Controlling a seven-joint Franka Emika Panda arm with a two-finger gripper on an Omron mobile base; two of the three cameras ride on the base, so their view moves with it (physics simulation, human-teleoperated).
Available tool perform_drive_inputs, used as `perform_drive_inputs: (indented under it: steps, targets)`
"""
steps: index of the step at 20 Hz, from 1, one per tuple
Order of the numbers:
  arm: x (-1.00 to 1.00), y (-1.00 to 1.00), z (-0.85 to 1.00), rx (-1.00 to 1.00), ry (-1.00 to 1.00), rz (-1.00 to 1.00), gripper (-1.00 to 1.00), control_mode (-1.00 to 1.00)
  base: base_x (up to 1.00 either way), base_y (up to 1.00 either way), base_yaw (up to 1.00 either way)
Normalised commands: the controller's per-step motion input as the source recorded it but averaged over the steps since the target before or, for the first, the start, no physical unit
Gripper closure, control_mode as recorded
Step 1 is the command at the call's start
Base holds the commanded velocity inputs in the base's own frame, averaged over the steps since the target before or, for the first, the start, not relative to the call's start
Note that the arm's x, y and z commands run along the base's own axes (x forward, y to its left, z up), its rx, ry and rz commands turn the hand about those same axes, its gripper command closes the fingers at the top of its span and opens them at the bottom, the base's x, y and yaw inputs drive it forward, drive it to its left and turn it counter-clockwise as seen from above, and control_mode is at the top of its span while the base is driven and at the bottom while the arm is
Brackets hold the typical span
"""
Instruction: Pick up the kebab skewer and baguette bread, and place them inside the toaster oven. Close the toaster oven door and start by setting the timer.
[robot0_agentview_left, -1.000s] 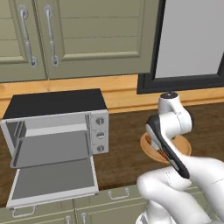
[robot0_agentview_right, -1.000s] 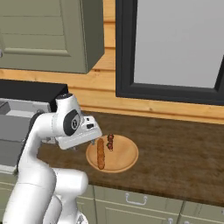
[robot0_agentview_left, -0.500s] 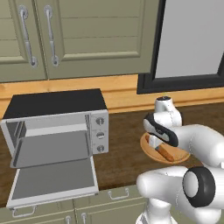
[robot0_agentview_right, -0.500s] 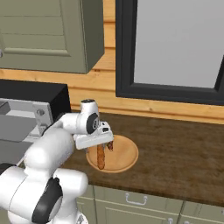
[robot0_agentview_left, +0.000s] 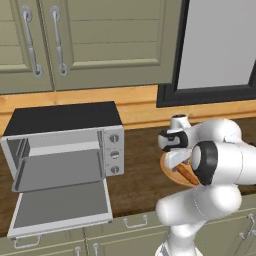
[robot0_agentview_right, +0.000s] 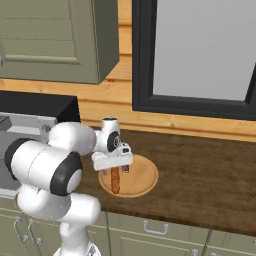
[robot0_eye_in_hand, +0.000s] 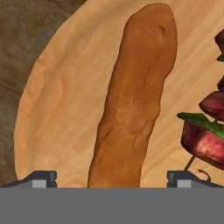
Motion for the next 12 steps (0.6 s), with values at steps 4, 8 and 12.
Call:
perform_drive_inputs:
  steps: [4, 8, 12]
  targets:
    - [-0.17, -0.04, -0.36, 0.02, 0.0, -0.11, -1.0, -1.0, 0.0, 0.0, 0.0]
    - [-0.1, -0.09, -0.3, 0.01, 0.0, -0.14, -1.0, -1.0, 0.0, 0.0, 0.0]
    - [-0.44, 0.0, -0.04, 0.0, -0.02, -0.09, 1.0, -1.0, 0.0, 0.0, 0.0]
